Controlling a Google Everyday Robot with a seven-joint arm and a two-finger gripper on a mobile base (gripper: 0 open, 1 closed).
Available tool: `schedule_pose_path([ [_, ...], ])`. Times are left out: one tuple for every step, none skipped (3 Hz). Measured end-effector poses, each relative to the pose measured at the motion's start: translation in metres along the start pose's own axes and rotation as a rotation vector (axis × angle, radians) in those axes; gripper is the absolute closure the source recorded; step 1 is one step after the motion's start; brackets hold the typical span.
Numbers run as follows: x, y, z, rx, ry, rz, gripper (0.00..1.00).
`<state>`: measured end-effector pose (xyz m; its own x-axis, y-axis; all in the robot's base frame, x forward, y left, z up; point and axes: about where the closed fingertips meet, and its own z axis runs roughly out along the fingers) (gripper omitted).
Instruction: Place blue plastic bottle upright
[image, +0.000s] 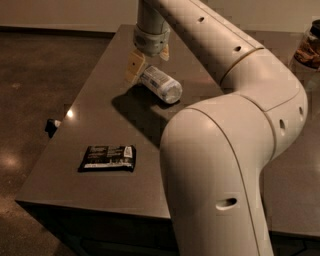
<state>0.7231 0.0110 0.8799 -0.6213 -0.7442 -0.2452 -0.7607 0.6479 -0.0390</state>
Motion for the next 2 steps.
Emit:
schedule_pose_path([
  [0.0096, -0.0071, 0.0099, 0.009, 0.025, -0.004, 0.00],
  [0.0164, -0.0110, 0.0166, -0.013, 0.036, -0.014, 0.18],
])
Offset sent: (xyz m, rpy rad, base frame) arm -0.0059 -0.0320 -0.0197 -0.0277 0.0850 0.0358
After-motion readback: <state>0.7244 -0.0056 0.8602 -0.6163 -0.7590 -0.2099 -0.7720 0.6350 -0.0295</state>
